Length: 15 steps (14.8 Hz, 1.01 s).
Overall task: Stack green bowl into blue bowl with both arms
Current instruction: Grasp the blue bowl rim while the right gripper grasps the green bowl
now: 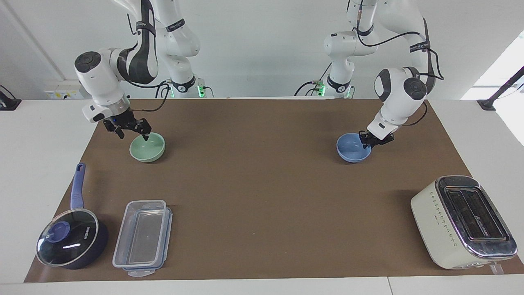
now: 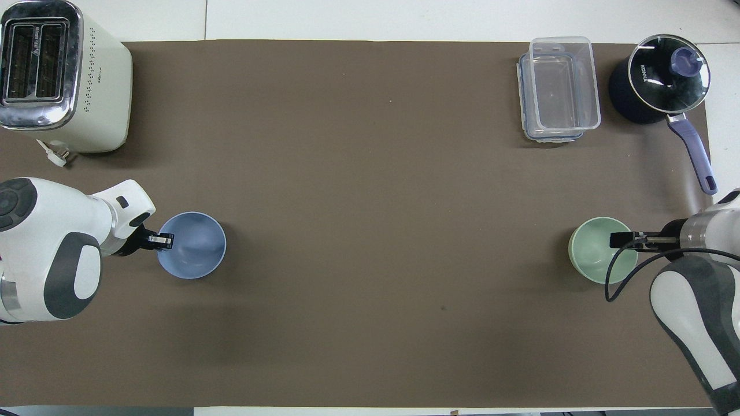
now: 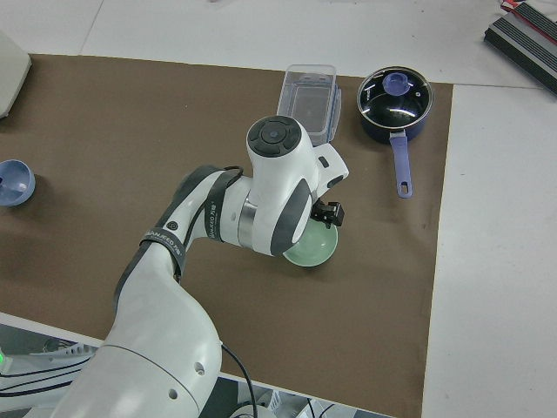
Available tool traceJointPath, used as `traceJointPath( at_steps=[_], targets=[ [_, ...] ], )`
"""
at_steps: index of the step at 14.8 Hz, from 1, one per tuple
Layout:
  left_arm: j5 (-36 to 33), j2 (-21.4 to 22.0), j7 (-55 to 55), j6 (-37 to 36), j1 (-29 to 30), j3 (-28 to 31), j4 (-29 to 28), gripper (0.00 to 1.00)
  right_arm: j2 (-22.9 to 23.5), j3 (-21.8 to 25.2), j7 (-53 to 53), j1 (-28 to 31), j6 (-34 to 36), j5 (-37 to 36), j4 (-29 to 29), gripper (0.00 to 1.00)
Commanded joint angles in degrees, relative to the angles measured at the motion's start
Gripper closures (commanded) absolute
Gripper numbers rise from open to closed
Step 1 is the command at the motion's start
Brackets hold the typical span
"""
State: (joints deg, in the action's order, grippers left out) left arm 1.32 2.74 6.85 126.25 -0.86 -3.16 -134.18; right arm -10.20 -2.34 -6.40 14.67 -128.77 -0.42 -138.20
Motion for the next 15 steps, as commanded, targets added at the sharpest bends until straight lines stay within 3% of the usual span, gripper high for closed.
traceJointPath(
  at_steps=[1,4,7,8,9,10,11,13,15],
  targets=[
    [-1.2,0.3,0.4,1.8,0.6,0.1,-0.9,1.00,1.7,-0.5,-3.5,3.1,-3.4,0.3,-1.8,0.00],
    [-1.1,-1.5,-0.4,-1.1,1.0,-0.1,3.7,1.00,4.2,-0.5,-4.2,4.7,-7.5,0.4,-3.1,0.00],
    [0.4,-8.0,-8.7,-16.7,-3.7,-0.4,21.5,1.00,5.0,-0.5,-5.0,5.3,-9.0,0.4,-4.0,0.01],
    [2.2,-10.0,-13.3,-20.1,-6.6,-0.4,26.6,1.00,5.0,-0.5,-5.0,5.3,-9.0,0.4,-4.4,0.08],
    [3.8,-11.1,-18.6,-22.5,-9.7,-0.3,30.1,1.00,4.9,-0.5,-5.0,5.3,-8.9,0.5,-4.5,0.36],
    [4.8,-11.4,-24.8,-21.9,-14.1,-0.3,31.1,1.00,4.9,-0.5,-4.9,5.2,-8.9,0.9,-4.7,0.83],
    [5.6,-11.4,-30.6,-19.5,-18.1,-0.3,30.7,1.00,4.9,-0.5,-5.0,5.2,-8.9,1.1,-4.8,1.00],
    [5.8,-11.5,-39.5,-13.1,-26.1,-0.4,28.0,1.00,4.8,-0.6,-5.3,5.1,-8.3,1.1,-4.8,1.00],
    [6.3,-14.5,-44.2,-9.1,-31.7,-0.4,27.5,1.00,4.8,-0.6,-5.3,5.1,-7.7,1.2,-4.8,1.00]
  ],
)
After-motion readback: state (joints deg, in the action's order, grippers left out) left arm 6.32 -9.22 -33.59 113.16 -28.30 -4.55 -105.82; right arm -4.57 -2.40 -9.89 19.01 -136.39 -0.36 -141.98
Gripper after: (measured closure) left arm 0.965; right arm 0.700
